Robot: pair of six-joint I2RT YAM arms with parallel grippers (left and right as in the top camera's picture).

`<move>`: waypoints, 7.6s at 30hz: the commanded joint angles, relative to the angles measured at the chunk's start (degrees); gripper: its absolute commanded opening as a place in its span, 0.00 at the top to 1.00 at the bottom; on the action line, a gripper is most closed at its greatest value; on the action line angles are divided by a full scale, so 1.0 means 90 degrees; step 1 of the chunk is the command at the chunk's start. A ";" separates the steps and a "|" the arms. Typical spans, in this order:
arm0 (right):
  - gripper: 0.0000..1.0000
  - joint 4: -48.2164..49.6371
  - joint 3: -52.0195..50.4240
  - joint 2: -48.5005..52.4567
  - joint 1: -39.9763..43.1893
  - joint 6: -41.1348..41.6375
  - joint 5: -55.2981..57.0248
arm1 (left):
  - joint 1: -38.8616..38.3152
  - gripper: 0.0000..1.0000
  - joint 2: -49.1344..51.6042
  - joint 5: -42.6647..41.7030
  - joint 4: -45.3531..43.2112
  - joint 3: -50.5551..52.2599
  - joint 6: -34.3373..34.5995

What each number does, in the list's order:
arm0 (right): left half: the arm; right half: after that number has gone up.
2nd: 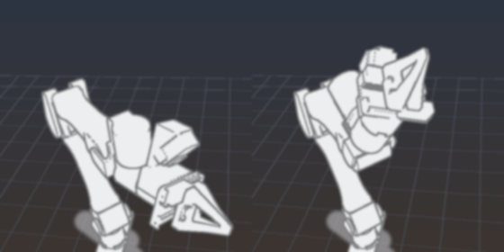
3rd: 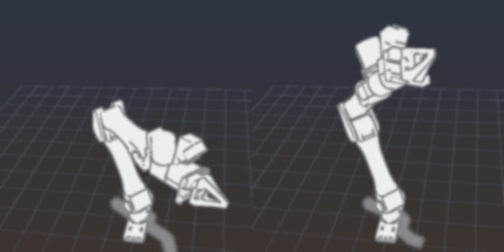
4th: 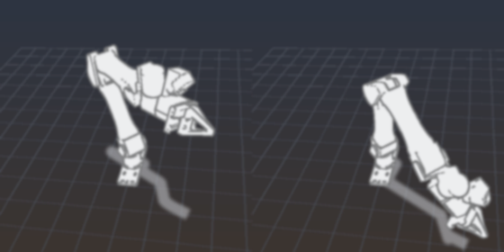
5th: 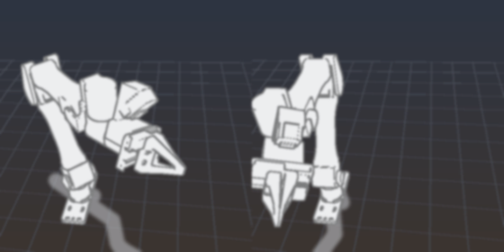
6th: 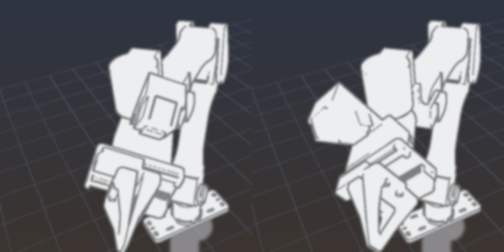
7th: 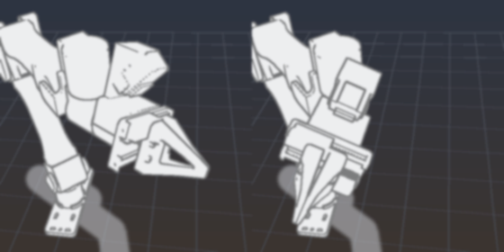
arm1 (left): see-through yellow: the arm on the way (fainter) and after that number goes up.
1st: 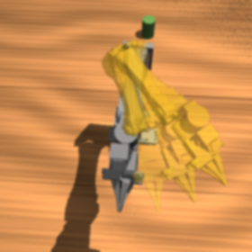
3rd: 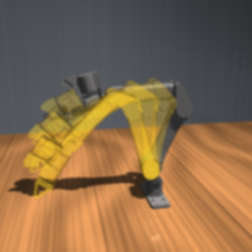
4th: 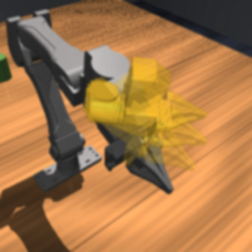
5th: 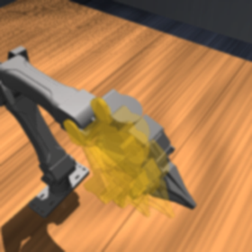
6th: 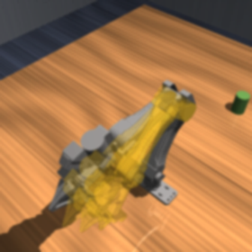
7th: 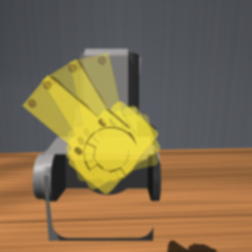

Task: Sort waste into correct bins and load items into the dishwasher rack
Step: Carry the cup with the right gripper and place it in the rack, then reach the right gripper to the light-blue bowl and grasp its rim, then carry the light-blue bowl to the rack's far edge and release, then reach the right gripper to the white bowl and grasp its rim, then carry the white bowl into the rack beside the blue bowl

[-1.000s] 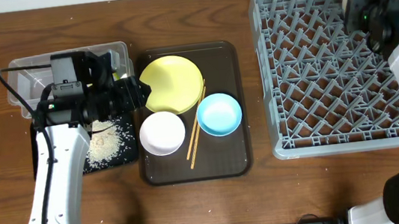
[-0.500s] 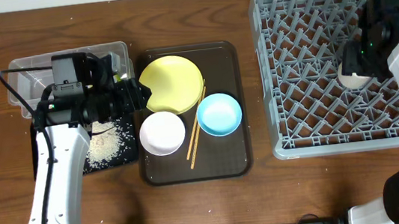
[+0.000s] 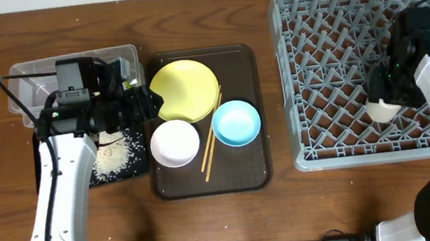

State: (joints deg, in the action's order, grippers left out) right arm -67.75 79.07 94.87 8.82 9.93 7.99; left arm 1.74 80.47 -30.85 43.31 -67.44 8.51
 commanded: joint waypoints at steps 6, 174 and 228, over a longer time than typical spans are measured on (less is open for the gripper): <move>0.01 0.0386 -0.0083 -0.0005 0.0095 0.0104 -0.0134 | 0.0027 0.37 -0.0041 0.0083 0.0017 -0.0032 -0.0134; 0.89 0.3305 0.1122 0.2861 -0.5778 -0.0678 -0.2790 | 0.2193 0.15 -0.0051 0.3043 0.1824 -0.0032 0.1496; 0.99 0.8216 0.1154 0.2773 -0.1501 -0.5812 0.4930 | 0.2193 0.15 -0.0051 0.2977 0.1775 -0.0032 0.1498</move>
State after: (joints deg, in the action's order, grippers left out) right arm 6.15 89.27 118.69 -4.93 -43.75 50.02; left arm 21.23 80.47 -4.12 59.13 -67.44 21.23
